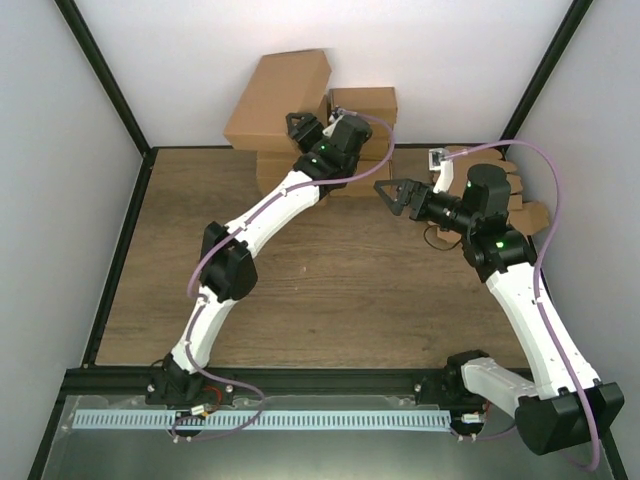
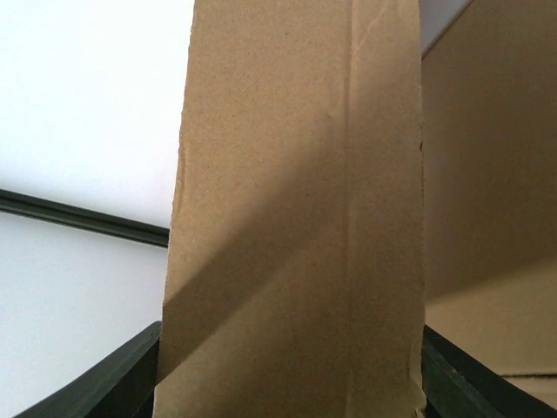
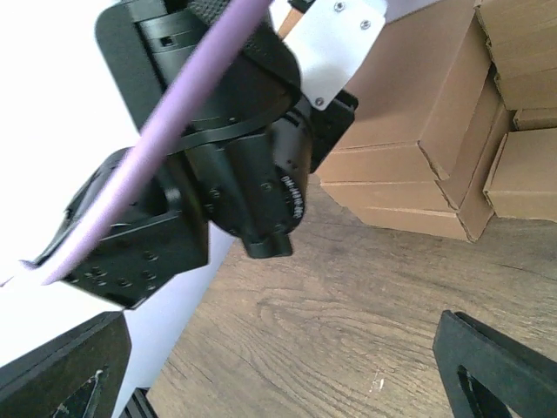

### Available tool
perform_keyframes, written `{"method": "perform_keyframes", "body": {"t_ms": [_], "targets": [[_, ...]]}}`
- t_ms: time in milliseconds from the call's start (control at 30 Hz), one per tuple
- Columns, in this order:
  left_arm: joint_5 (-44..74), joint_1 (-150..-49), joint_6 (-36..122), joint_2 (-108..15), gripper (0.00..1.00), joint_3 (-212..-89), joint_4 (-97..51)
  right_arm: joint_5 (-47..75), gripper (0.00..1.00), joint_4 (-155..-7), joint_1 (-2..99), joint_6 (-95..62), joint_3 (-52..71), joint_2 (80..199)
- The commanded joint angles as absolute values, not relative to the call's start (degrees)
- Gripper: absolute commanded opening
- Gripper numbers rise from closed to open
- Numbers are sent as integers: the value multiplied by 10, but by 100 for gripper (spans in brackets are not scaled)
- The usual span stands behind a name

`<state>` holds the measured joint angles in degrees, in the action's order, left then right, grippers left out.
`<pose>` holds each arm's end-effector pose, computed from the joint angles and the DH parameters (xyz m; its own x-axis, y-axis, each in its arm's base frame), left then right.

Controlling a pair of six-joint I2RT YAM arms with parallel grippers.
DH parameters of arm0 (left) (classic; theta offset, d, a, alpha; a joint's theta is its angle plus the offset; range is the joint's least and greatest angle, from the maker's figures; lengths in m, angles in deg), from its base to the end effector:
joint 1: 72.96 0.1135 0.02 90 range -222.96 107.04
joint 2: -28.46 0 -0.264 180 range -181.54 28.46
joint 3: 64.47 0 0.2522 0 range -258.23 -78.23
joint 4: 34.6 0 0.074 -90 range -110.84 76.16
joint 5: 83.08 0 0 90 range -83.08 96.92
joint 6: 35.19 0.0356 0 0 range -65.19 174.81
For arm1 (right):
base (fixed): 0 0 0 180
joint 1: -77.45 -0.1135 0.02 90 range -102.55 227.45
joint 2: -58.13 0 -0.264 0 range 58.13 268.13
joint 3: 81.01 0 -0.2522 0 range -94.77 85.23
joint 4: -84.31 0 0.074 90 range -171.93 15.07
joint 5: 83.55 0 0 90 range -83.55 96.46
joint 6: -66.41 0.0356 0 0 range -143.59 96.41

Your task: Fold the paper box

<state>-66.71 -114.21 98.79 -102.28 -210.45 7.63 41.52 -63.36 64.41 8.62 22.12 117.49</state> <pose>0.4063 -0.3109 0.3417 -0.5628 0.7539 -0.3388 -0.0919 0.3503 0.9321 0.2152 0.0708 0.3901 -0.5977 0.3094 -0.7396 -0.4813 0.5994 0.6396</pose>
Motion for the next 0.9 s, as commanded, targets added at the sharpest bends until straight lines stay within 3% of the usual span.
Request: {"method": "perform_keyframes", "body": {"t_ms": [0, 133, 200, 267, 433, 600, 867], "targets": [[-722, -1140, 1012, -1050, 46, -2144, 5, 427, 99, -641, 644, 85, 219, 1166], [-724, -1139, 998, -1073, 52, -2144, 23, 429, 99, -642, 644, 84, 216, 1170], [-722, -1140, 991, -1076, 77, -2144, 30, 431, 99, -644, 644, 85, 215, 1172], [-712, -1141, 982, -1074, 84, -2144, 41, 433, 99, -646, 644, 86, 215, 1174], [-684, -1147, 949, -1073, 88, -2144, 68, 438, 99, -651, 644, 91, 217, 1179], [-642, -1165, 908, -1068, 99, -2145, 91, 439, 99, -654, 644, 95, 218, 1180], [-572, -1181, 857, -1064, 100, -2165, 96, 444, 99, -657, 644, 97, 217, 1181]]}}
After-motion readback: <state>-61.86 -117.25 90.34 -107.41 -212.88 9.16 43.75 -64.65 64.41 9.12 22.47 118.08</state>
